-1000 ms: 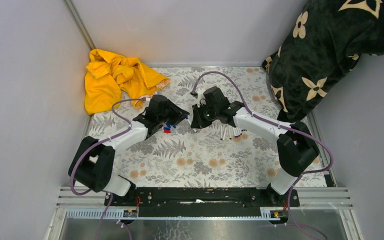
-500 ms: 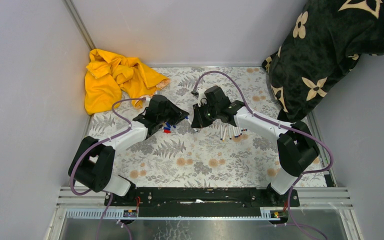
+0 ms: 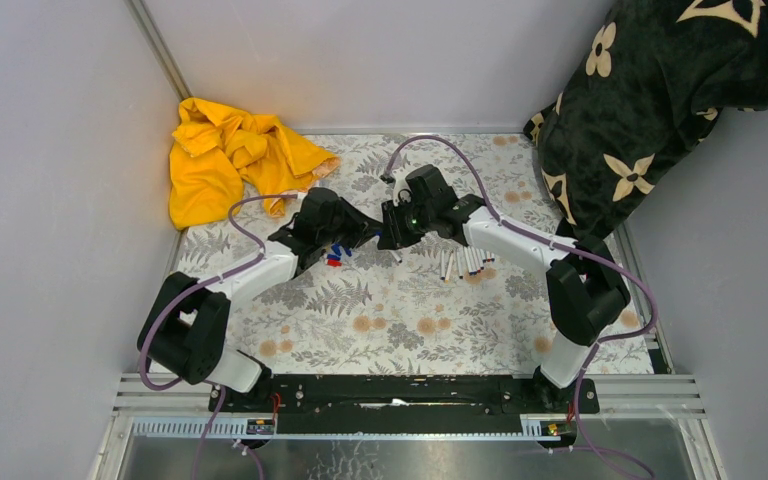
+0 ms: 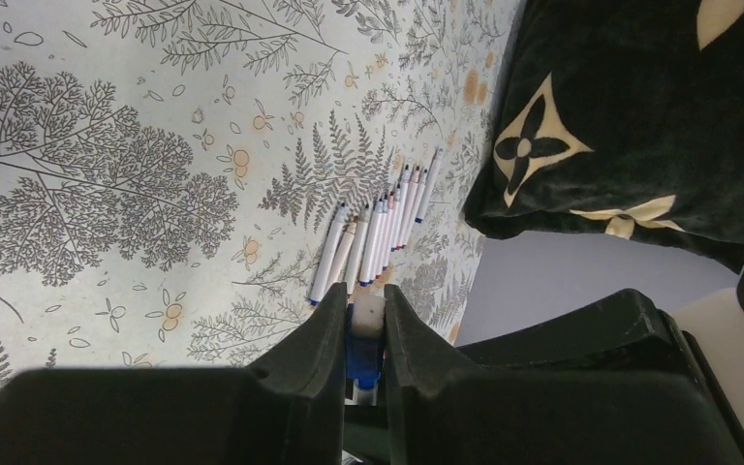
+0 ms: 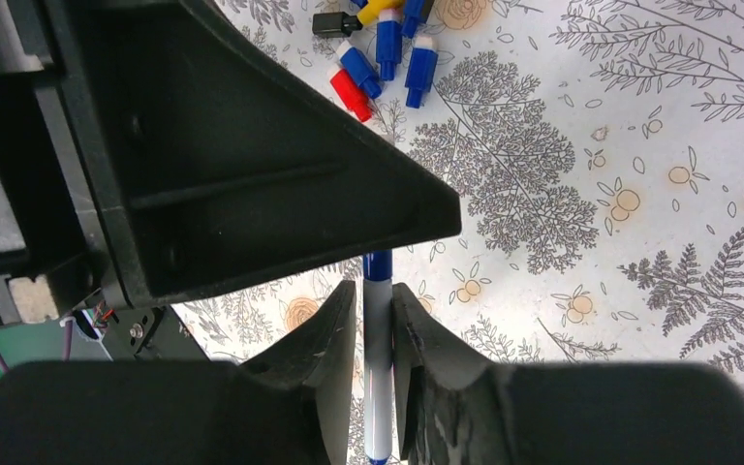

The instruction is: Open the pen caps

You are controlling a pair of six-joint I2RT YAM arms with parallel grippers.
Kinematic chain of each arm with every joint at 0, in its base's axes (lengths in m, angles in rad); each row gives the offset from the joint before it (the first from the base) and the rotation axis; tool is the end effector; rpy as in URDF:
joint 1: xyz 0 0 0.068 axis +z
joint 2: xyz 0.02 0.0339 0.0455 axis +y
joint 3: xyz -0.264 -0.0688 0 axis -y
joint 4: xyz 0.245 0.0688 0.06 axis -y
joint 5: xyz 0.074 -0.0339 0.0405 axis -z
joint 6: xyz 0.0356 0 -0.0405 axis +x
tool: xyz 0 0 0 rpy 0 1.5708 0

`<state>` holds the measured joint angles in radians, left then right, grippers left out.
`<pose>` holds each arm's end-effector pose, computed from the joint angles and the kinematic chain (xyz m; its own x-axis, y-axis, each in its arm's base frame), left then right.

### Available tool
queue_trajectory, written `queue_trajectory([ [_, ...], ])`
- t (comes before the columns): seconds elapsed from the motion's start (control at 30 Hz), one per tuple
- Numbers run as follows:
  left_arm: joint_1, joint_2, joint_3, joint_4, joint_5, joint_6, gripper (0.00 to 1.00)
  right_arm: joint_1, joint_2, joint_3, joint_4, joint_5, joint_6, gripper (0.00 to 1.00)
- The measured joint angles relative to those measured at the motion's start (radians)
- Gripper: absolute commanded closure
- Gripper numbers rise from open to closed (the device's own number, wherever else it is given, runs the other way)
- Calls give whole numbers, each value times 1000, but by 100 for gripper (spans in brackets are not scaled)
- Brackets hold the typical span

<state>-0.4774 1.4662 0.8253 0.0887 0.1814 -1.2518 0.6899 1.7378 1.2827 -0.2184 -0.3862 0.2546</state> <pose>0.2791 -0.1516 0.2205 -0.7048 -0.6869 -0.1771 -0.2579 0.4807 -0.8381 0.2953 0.2611 0.2533 -0.6713 -0.2514 -0.6973 -0.6692 0.6101 0.4242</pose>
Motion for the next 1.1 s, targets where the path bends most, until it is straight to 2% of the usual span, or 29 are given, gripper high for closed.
queue_trajectory([
  [0.07, 0, 4, 5, 2, 3, -4, 100, 0, 6, 9, 0, 0, 3, 75],
  [0.13, 1, 9, 10, 2, 3, -6, 100, -2, 11, 13, 1, 2, 5, 80],
  [0.23, 1, 11, 10, 0, 3, -7, 100, -4, 18, 16, 0, 2, 5, 98],
  [0.27, 1, 11, 11, -3, 2, -8, 100, -4, 19, 16, 0, 3, 8, 100],
  [0.6, 9, 20, 34, -53, -78, -85, 100, -5, 25, -8, 64, 9, 10, 100],
  [0.7, 23, 53, 37, -50, -105, -144, 100, -9, 23, -74, 139, 6, 20, 100],
  [0.8, 75, 107, 67, -21, -138, -179, 100, -6, 10, -212, 173, -18, 31, 100],
  [0.97, 140, 143, 124, 0, -140, -151, 100, -4, -19, -364, 171, -29, 34, 100],
  [1.1, 161, 176, 193, -38, -117, -55, 100, -4, -53, -366, 168, -18, 29, 100],
])
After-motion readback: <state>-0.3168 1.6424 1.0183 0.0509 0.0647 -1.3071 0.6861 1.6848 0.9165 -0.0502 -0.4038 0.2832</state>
